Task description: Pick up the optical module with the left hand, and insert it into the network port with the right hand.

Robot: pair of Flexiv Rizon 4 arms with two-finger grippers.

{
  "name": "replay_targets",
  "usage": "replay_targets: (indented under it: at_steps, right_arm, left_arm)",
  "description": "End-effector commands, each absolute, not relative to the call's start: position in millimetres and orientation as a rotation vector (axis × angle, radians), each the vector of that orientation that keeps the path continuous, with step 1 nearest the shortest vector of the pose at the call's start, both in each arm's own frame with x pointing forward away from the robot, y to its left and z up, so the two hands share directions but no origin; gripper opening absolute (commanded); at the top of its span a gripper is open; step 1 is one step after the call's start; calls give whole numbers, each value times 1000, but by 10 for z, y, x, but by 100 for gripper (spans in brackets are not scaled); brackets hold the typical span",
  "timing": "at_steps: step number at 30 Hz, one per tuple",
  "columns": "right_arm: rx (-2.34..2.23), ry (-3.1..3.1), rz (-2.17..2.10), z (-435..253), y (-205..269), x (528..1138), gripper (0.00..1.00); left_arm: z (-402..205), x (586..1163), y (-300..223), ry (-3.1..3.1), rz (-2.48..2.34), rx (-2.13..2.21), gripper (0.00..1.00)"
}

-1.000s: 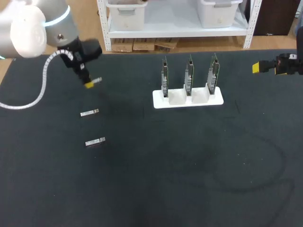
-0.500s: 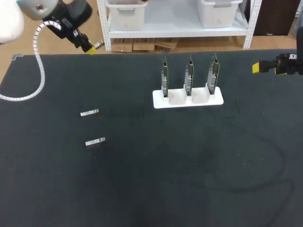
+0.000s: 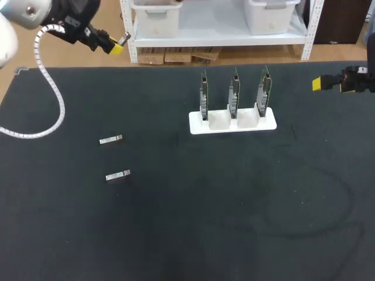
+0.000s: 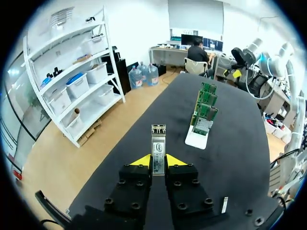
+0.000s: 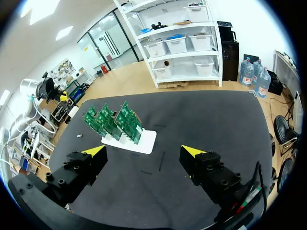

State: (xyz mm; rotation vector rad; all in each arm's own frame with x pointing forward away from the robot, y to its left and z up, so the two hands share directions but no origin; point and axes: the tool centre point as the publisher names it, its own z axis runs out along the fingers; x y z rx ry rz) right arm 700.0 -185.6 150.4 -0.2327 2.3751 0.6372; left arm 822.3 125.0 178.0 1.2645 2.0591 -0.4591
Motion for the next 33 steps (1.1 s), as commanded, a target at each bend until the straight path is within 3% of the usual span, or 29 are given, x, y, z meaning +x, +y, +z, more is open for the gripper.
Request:
replay_targets:
  at_steps: [1, 10, 33]
  right_arm:
    - [-230, 2376, 633, 1505, -1849, 6995, 100]
    - [-230, 2376, 633, 1505, -1849, 6995, 100]
    - [-230, 2376, 633, 1505, -1849, 6995, 100]
  left_arm:
    - [1759, 8183, 1267, 2016, -480, 1239, 0]
    - [1765, 8168, 1251, 2003, -483, 1249, 0]
    - [1949, 8030, 299, 1783, -750, 1328, 0]
